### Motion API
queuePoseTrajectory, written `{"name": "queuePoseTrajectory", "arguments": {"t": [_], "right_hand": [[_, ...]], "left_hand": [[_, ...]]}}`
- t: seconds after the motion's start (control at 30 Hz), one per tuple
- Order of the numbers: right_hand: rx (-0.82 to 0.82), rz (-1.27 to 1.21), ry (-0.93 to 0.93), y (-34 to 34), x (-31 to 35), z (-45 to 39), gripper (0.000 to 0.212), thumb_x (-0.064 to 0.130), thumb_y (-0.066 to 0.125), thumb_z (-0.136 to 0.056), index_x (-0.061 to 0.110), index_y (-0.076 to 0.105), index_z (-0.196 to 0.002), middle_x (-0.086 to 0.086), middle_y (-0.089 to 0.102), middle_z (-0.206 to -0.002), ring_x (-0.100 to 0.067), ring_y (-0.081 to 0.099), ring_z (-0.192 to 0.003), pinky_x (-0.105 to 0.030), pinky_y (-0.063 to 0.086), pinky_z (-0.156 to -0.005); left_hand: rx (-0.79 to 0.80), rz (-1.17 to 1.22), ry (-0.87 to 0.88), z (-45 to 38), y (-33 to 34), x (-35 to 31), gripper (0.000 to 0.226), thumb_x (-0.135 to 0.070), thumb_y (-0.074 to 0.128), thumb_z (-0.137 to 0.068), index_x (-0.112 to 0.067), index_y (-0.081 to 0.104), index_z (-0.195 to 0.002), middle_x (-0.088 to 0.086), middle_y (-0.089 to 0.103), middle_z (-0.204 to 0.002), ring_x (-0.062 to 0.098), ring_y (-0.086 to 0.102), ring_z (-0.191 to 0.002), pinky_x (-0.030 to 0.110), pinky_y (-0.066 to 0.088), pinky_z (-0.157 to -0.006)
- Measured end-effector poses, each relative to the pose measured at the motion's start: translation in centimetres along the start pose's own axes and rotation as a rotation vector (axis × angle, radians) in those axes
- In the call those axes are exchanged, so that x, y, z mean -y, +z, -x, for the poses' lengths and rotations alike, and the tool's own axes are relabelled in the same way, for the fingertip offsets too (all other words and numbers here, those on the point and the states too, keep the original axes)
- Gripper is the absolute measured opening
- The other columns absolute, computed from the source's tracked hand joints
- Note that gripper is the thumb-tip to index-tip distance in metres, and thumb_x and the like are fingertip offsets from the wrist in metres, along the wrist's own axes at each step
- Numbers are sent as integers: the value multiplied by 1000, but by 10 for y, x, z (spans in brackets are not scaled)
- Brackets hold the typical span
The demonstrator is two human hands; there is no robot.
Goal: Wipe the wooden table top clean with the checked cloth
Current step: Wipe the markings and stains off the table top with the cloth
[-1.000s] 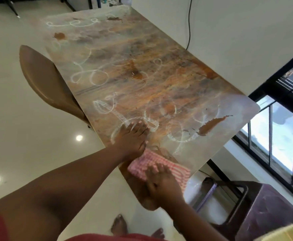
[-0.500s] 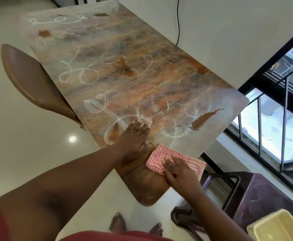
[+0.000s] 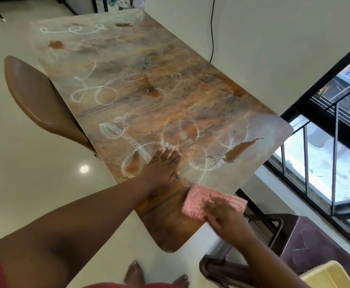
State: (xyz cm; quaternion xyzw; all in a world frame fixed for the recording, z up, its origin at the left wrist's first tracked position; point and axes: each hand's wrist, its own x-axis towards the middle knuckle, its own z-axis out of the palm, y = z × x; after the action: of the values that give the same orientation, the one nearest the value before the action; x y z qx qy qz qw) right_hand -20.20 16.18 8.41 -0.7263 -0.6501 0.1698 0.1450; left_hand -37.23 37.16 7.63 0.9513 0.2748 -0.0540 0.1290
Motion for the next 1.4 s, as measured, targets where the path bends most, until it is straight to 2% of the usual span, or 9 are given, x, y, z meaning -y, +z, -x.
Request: {"name": "queuePoseTrajectory", "arguments": {"t": [0.1, 0.3, 0.47, 0.7, 0.83, 0.97, 1.13, 1.23, 1.4], "right_hand": [[-21, 55, 260, -8, -25, -42, 44, 46, 38, -95, 21, 62, -123, -5, 59, -129, -22, 54, -119, -34, 42, -99], [66, 66, 69, 23, 7, -60, 47, 44, 29, -98, 25, 50, -135, -4, 47, -141, -26, 35, -135, -39, 17, -112], [169, 27, -301, 3, -47, -11, 38, 46, 36, -97, 31, 67, -114, 11, 65, -120, -15, 56, -118, -41, 40, -102], [23, 58, -15, -37, -110, -98, 45, 45, 36, -87, 26, 70, -111, 0, 67, -117, -25, 59, -114, -43, 43, -98], [104, 31, -113, -15, -80, -96, 45, 46, 37, -88, 30, 62, -122, -1, 57, -132, -27, 46, -128, -46, 32, -106], [161, -17, -405, -42, -118, -60, 25, 38, 53, -83, 35, 71, -100, 14, 69, -108, -16, 62, -108, -35, 49, -92], [194, -105, -277, -80, -144, -94, 21, 38, 52, -85, 24, 67, -85, 9, 67, -79, -7, 58, -71, -24, 45, -62], [98, -57, -131, -66, -121, -121, 35, 40, 46, -91, 22, 57, -119, 2, 61, -116, -13, 55, -102, -28, 43, -86], [318, 186, -225, -23, -66, -105, 72, 47, 21, -88, 11, 14, -149, -8, 8, -158, -25, 5, -145, -38, -3, -114]], "left_hand": [[10, -19, -4, -3, 2, -5, 61, -41, 17, -102, -12, -3, -151, 7, -7, -160, 21, -15, -145, 39, -16, -115], [7, 13, -52, -18, 7, -5, 67, -46, 10, -94, -15, -2, -152, 6, -5, -160, 21, -13, -146, 37, -17, -114], [12, 21, -120, -35, 2, -3, 62, -45, 16, -101, -17, -6, -152, 3, -11, -159, 18, -18, -144, 36, -19, -114], [-14, -69, -165, -78, 2, -27, 80, -52, -9, -83, -14, 4, -152, 8, 2, -160, 23, -7, -147, 36, -17, -113], [-18, -52, -199, -104, 7, -46, 82, -51, -7, -79, -16, 8, -152, 7, 3, -160, 23, -3, -147, 37, -14, -116], [-56, -35, -152, -107, 9, -49, 75, -53, 0, -88, -15, 13, -152, 7, 4, -159, 21, -6, -145, 35, -15, -114], [-72, -34, -172, -102, 16, -56, 78, -59, -10, -90, -14, 10, -151, 5, 0, -157, 24, -7, -145, 38, -13, -115], [-109, 12, -245, -99, 10, -57, 80, -60, -12, -88, -15, 7, -152, 3, -6, -156, 20, -13, -143, 34, -18, -114], [-133, 13, -317, -96, 0, -49, 75, -55, 0, -95, -9, 21, -149, 11, 16, -156, 26, -2, -142, 31, -19, -113]]}}
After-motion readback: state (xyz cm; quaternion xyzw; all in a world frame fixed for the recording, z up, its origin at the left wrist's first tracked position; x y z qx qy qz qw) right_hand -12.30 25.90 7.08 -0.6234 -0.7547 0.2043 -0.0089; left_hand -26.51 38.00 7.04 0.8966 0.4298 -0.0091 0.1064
